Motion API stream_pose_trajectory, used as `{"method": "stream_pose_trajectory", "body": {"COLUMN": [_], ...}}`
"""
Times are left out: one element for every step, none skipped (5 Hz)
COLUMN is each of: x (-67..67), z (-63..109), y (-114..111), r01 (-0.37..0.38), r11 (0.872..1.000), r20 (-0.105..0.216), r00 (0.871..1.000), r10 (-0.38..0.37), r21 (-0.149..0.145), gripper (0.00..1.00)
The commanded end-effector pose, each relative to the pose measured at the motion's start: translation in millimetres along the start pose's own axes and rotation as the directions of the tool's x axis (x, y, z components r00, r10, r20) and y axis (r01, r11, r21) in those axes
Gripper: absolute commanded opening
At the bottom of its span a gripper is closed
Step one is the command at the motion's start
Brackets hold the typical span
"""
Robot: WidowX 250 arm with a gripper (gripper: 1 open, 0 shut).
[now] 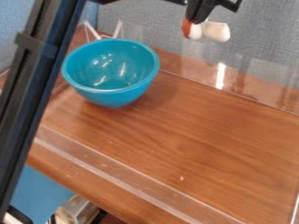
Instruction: Remove the mushroom from inside the blue bowl and put it on the table
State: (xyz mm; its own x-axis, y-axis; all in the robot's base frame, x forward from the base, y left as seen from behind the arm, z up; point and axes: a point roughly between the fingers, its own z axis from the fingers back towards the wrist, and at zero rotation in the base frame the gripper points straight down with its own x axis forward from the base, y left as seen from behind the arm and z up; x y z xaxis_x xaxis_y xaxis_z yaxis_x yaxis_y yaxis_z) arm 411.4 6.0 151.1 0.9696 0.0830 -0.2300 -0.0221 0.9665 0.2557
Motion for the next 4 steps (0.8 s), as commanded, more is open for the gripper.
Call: {"method": "stream_pose_trajectory", "body": {"x": [-20.4, -44.0, -68.9, -95.1], "z": [19.7, 26.7, 13.7, 3.4], "y": [11, 17, 19, 19], "r01": [-0.027, -0.045, -0.068, -0.081], "r11": [1.000, 0.999, 0.997, 0.996], "r20": [0.056, 0.059, 0.027, 0.005], "r00": [0.998, 0.997, 0.997, 0.997], "r10": [0.027, 0.047, 0.069, 0.081], "r21": [-0.007, -0.022, -0.030, -0.027], "gripper": [0.00, 0.00, 0.00, 0.00]}}
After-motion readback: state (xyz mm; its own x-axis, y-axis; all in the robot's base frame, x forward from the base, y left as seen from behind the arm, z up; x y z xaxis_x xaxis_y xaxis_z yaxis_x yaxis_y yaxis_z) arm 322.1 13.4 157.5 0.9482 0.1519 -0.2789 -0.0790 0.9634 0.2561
